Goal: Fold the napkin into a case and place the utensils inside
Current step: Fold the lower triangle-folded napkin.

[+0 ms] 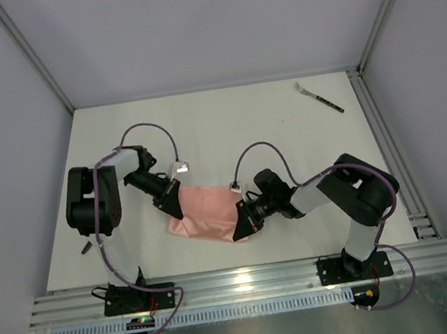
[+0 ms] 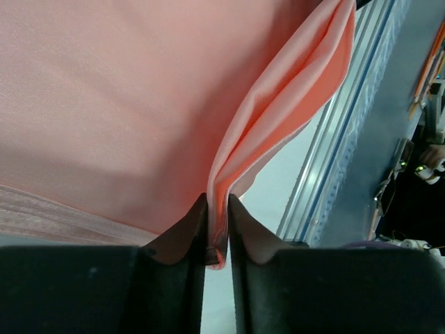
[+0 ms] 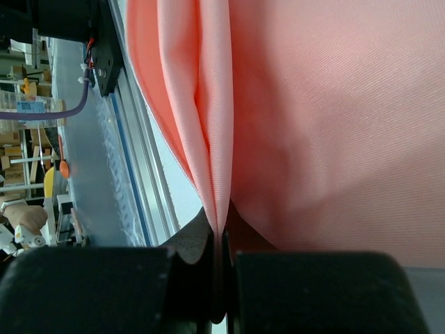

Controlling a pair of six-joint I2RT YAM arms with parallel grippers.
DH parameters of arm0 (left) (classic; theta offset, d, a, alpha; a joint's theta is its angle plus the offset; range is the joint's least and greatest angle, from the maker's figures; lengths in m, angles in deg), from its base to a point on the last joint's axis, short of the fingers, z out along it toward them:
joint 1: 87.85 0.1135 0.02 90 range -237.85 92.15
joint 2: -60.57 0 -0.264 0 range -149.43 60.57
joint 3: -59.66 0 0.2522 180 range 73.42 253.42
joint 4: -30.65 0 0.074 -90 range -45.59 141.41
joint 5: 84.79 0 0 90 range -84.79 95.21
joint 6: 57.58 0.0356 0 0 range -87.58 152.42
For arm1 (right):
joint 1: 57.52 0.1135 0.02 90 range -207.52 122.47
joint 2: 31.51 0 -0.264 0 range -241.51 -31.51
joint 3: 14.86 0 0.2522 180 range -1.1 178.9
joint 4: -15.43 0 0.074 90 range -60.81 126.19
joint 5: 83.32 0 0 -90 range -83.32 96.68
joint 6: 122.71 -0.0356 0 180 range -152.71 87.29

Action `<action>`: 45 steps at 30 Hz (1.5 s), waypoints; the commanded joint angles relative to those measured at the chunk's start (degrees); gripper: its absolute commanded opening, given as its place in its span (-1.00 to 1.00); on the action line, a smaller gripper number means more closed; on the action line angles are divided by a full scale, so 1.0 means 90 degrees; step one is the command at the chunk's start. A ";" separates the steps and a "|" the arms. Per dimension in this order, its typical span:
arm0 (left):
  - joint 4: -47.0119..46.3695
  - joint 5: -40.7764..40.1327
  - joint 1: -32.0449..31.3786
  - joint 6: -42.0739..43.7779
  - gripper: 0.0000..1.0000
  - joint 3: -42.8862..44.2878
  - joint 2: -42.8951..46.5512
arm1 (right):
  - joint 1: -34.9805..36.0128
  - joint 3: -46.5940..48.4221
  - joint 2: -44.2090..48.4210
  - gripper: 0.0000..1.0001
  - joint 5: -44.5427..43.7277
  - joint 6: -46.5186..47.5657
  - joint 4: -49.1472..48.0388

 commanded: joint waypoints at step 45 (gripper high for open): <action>-0.0404 0.0932 0.0734 -0.0326 -1.00 0.0007 0.0088 | -0.0560 0.3559 -0.1593 -0.93 -0.2165 0.1287 0.3908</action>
